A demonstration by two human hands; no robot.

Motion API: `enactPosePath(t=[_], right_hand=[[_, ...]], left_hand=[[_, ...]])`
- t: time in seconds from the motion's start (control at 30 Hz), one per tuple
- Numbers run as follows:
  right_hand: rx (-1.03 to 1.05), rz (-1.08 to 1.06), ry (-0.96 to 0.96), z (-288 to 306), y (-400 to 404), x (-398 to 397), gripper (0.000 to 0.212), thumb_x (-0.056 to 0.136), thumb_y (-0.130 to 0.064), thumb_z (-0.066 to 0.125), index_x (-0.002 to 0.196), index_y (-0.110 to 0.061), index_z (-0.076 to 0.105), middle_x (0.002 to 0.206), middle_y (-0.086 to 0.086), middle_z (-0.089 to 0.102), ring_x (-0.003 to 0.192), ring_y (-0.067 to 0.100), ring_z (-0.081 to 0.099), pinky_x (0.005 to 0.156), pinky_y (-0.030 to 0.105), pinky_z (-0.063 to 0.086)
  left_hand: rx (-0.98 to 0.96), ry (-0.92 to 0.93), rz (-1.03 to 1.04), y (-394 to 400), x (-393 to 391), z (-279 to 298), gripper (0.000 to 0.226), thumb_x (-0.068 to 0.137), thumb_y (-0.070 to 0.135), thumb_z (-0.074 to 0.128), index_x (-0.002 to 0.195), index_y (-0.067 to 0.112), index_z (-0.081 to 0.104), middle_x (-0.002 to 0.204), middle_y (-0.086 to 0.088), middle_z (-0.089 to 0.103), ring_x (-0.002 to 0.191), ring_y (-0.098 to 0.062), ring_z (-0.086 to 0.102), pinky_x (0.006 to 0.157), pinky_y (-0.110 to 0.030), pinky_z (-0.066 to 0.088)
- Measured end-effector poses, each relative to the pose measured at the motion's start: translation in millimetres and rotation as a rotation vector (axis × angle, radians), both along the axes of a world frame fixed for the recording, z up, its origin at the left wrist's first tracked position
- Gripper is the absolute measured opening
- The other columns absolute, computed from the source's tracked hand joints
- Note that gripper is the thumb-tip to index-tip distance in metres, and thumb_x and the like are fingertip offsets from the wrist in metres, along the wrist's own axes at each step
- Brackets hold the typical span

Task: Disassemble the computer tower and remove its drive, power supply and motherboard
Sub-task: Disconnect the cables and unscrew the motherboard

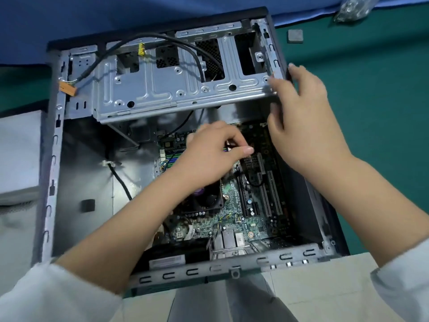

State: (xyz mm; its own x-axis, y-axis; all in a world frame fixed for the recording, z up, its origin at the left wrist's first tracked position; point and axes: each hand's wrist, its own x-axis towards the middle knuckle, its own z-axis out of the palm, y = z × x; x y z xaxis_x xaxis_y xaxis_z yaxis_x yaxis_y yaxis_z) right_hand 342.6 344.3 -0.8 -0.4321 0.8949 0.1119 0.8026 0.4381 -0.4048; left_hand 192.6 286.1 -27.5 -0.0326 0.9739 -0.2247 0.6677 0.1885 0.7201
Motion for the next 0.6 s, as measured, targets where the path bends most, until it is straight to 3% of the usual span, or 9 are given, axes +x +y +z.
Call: enactPosePath(t=[0.1,0.17,0.23,0.27,0.33,0.43,0.5,0.6], right_hand=[[0.080,0.299,-0.125,2.5,-6.5,0.8,0.039,0.085,-0.004,0.053,0.124,-0.001,0.056,0.137,0.022,0.044,0.140,0.040,0.022,0.115,0.044,0.021],[-0.089,0.437,-0.075,8.4,-16.8,-8.4,0.046,0.086,-0.010,0.059,0.132,-0.007,0.051,0.143,0.013,0.041,0.144,0.029,0.014,0.118,0.034,0.012],[-0.274,0.499,0.053,14.3,-30.4,-24.2,0.057,0.087,-0.022,0.062,0.139,-0.013,0.042,0.148,0.004,0.037,0.144,0.015,0.008,0.116,0.021,0.002],[-0.364,0.514,0.125,18.6,-38.9,-35.2,0.061,0.087,-0.027,0.064,0.141,-0.016,0.039,0.148,0.001,0.036,0.142,0.009,0.012,0.115,0.021,0.005],[-0.634,0.508,0.347,31.7,-56.4,-61.0,0.061,0.086,-0.026,0.066,0.140,-0.023,0.036,0.140,-0.001,0.047,0.128,-0.004,0.034,0.111,0.018,0.022],[-0.977,0.431,0.680,47.3,-73.5,-94.2,0.052,0.091,-0.005,0.059,0.130,-0.028,0.034,0.098,0.001,0.064,0.089,0.003,0.063,0.078,0.013,0.048],[-1.037,0.384,0.692,52.0,-79.5,-110.3,0.042,0.094,-0.003,0.052,0.130,-0.022,0.038,0.079,0.004,0.065,0.076,0.018,0.066,0.065,0.016,0.049],[-1.073,0.362,0.572,54.9,-86.5,-127.5,0.018,0.099,-0.011,0.045,0.116,-0.010,0.049,0.069,0.002,0.061,0.069,0.024,0.063,0.073,0.028,0.050]], left_hand=[[0.096,-0.157,0.144,-19.1,-15.3,23.7,0.015,0.084,0.032,0.067,0.071,0.036,0.059,0.081,0.015,0.060,0.087,-0.005,0.056,0.086,-0.029,0.043],[0.107,-0.426,0.299,-29.2,-25.2,41.6,0.011,0.085,0.026,0.066,0.076,0.029,0.062,0.070,0.016,0.060,0.069,0.000,0.053,0.071,-0.018,0.041],[0.098,-0.742,0.432,-35.8,-32.0,58.7,0.008,0.084,0.029,0.063,0.079,0.023,0.062,0.069,0.011,0.057,0.065,-0.006,0.049,0.067,-0.019,0.038],[0.097,-0.890,0.479,-38.2,-35.2,66.8,0.012,0.081,0.032,0.061,0.078,0.020,0.060,0.069,0.008,0.054,0.065,-0.008,0.046,0.066,-0.021,0.038],[0.114,-1.092,0.554,-42.0,-43.6,84.5,0.016,0.079,0.035,0.060,0.076,0.020,0.056,0.070,0.007,0.051,0.064,-0.010,0.043,0.064,-0.024,0.040],[0.132,-1.280,0.677,-47.7,-67.6,109.8,0.018,0.080,0.042,0.058,0.076,0.024,0.056,0.067,0.011,0.052,0.060,-0.008,0.046,0.064,-0.028,0.037],[0.181,-1.409,0.749,-53.6,-93.9,122.7,0.019,0.087,0.042,0.054,0.077,0.026,0.057,0.064,0.012,0.052,0.059,-0.008,0.048,0.065,-0.029,0.039],[0.167,-1.418,0.984,-65.0,-141.1,134.6,0.026,0.092,0.047,0.049,0.075,0.028,0.056,0.061,0.014,0.051,0.060,-0.007,0.049,0.072,-0.028,0.040]])
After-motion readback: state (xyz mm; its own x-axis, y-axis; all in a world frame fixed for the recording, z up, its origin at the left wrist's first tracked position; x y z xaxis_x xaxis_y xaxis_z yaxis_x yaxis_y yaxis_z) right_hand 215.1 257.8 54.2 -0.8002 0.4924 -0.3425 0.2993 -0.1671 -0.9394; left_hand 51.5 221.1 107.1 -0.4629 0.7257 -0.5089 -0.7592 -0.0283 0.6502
